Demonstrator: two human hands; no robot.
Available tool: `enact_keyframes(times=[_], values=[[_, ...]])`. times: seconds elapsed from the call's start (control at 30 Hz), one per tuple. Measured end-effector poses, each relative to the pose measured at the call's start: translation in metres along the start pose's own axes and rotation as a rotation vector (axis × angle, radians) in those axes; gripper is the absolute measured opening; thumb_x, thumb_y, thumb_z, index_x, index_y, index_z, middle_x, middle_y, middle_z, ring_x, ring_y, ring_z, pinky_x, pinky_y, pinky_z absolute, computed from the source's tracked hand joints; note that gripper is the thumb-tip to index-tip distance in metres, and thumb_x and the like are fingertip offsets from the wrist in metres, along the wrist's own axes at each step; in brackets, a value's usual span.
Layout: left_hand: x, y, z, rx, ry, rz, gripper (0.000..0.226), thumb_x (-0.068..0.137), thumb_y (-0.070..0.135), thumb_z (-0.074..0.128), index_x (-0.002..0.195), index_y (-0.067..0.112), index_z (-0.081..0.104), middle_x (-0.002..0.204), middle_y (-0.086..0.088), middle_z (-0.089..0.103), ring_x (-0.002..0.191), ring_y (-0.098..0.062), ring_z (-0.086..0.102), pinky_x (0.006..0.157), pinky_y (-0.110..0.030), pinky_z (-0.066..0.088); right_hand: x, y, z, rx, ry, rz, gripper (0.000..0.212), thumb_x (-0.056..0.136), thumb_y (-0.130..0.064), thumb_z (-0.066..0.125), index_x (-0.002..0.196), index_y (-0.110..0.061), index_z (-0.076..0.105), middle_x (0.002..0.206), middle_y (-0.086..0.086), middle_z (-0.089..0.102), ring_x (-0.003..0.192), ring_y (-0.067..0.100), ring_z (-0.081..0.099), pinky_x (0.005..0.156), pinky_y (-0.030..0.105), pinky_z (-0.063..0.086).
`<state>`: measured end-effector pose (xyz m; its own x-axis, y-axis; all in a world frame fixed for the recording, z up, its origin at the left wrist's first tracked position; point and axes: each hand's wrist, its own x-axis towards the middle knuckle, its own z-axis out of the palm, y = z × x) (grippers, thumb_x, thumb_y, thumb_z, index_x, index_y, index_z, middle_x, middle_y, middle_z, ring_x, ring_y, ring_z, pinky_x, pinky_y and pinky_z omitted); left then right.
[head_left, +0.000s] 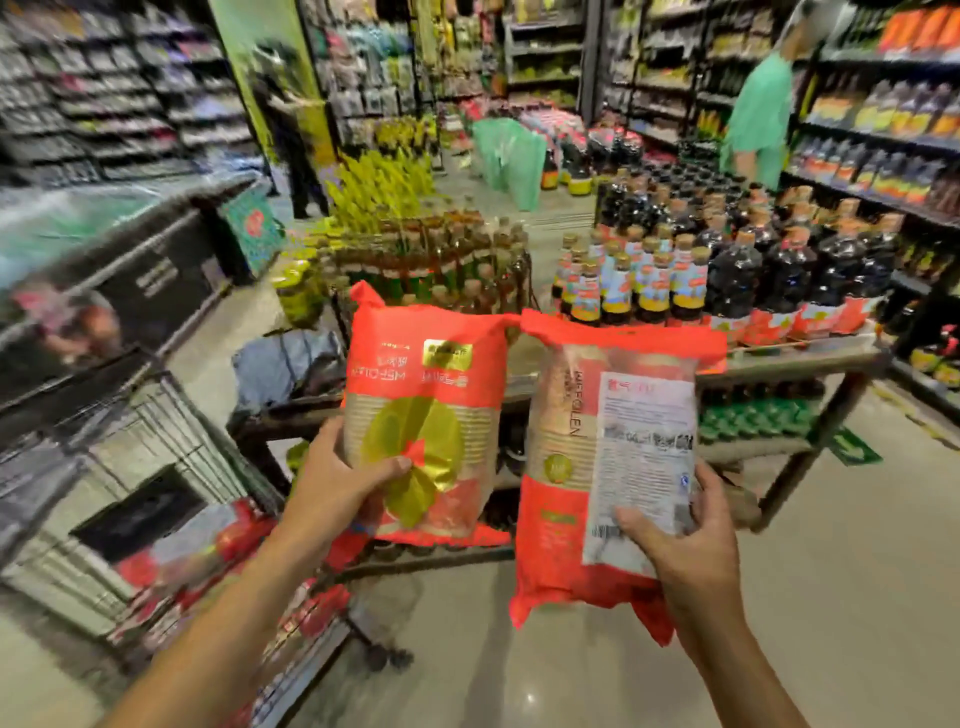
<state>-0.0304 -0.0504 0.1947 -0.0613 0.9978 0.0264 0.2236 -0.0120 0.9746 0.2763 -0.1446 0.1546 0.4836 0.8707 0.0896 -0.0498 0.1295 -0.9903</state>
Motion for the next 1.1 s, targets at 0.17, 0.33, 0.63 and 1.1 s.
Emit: enact_keyframes(times=[0.17,0.33,0.63,1.1], values=[[-0.032,-0.032,-0.141,0.003,0.165,-0.051,0.085,0.039,0.048,0.084,0.116,0.021,0.061,0.105,0.000,0.075,0.090,-0.018,0.072,0.075,-0.034,0.057,-0.054,0.005,0.120,-0.027,-0.178,0.034,0.073,0.074,0.007,0.081,0.123,-0.040,0.052,0.116,-0.016,0.067,0.096,-0.005,0.069,0.080,0.023,0.058],[-0.064,-0.074,-0.295,0.014,0.262,-0.084,0.069,0.052,0.032,0.094,0.111,0.029,0.060,0.103,0.007,0.074,0.091,-0.010,0.073,0.067,-0.020,0.055,-0.129,0.018,0.254,-0.003,-0.306,0.050,0.076,0.075,0.009,0.079,0.134,-0.028,0.048,0.117,-0.014,0.066,0.092,-0.008,0.069,0.070,0.009,0.054],[-0.069,-0.148,-0.492,-0.004,0.339,-0.189,0.068,0.054,0.031,0.087,0.117,0.021,0.062,0.106,0.000,0.076,0.087,-0.017,0.076,0.068,-0.029,0.060,-0.228,0.062,0.430,-0.031,-0.357,0.206,0.086,0.074,-0.004,0.085,0.144,-0.027,0.042,0.123,0.000,0.066,0.097,0.008,0.071,0.075,0.029,0.058],[0.130,-0.297,-0.532,0.229,-0.021,-0.448,0.077,0.048,0.043,0.091,0.115,0.026,0.059,0.107,0.002,0.073,0.093,-0.019,0.073,0.083,-0.047,0.061,-0.209,0.228,0.561,-0.041,0.041,0.569,0.072,0.075,-0.007,0.085,0.133,-0.027,0.048,0.116,0.001,0.067,0.099,0.026,0.070,0.086,0.047,0.058]])
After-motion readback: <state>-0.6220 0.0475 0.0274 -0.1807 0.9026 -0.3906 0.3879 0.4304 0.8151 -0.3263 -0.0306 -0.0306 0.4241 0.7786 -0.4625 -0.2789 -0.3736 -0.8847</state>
